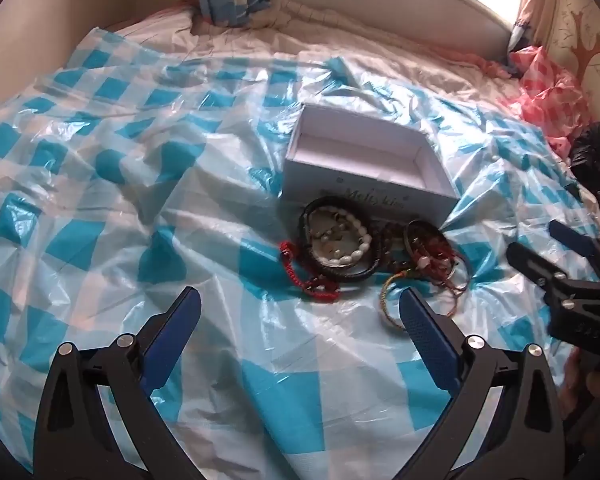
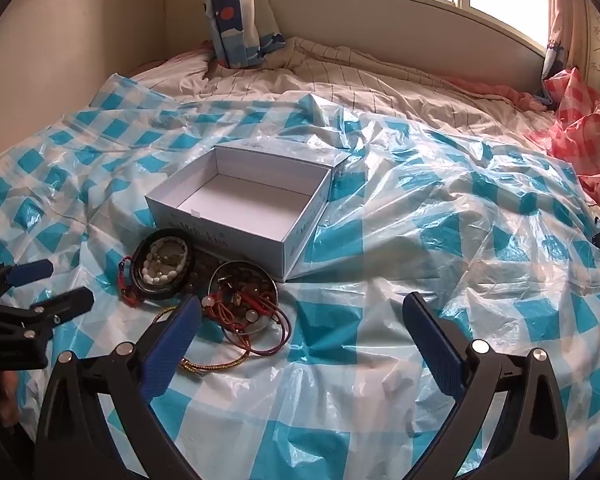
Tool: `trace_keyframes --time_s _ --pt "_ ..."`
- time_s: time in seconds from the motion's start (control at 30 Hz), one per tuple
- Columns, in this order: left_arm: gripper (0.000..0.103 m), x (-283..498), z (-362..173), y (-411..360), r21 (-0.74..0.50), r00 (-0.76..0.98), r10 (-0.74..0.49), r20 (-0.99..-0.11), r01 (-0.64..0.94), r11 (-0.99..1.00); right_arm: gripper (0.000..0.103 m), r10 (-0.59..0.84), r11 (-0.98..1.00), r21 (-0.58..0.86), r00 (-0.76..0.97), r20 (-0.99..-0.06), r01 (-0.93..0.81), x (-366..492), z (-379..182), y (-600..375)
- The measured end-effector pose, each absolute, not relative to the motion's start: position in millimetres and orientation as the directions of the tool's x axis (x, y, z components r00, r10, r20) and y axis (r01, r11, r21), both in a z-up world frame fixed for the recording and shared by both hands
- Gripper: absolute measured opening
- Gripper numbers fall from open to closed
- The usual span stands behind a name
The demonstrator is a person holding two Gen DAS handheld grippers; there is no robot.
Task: Organize jewelry
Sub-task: 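Move both tools toward the bracelet pile beside the white box, then grasp the black cord bracelet with the left tool while the right tool grasps the silver bangle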
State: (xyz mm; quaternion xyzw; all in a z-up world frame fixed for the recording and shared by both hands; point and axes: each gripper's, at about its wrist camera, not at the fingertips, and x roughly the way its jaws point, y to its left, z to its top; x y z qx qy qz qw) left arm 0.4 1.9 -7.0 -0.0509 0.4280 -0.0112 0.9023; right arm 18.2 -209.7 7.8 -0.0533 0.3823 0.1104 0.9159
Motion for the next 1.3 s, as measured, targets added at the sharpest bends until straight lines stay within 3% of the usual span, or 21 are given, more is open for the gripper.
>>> trace_keyframes --time_s 0.33,0.6,0.97,1.1,1.17,1.3 --pt "0.096 8.1 -10.4 1.0 -0.123 0.636 -0.104 -0.765 0.014 0.992 0.097 0.164 0.97 0.001 0.651 -0.741 -0.244 25.7 -0.7 -210.3" --pt "0.095 40.9 -18.2 -2.8 -0.08 0.627 -0.062 -0.776 -0.001 0.997 0.097 0.179 0.969 0.029 0.621 -0.763 -0.244 43.0 -9.3 -212.5" --pt "0.086 87.2 -43.4 -9.2 -0.08 0.579 -0.074 -0.812 0.016 0.997 0.094 0.196 0.959 0.045 0.54 -0.819 -0.279 75.0 -31.1 -206.0" --pt "0.079 92.1 -50.3 -11.1 -0.082 0.569 -0.078 -0.819 0.018 0.996 0.078 0.21 0.955 0.061 0.519 -0.829 -0.289 83.0 -38.2 -201.8" --pt "0.076 93.7 -52.3 -10.7 -0.082 0.566 -0.079 -0.821 0.02 0.996 0.076 0.214 0.955 0.068 0.509 -0.834 -0.29 88.5 -42.7 -198.8" --pt "0.068 93.3 -54.8 -9.8 -0.077 0.566 -0.075 -0.821 0.019 0.997 0.063 0.237 0.949 0.094 0.482 -0.844 -0.302 94.5 -50.2 -192.7"
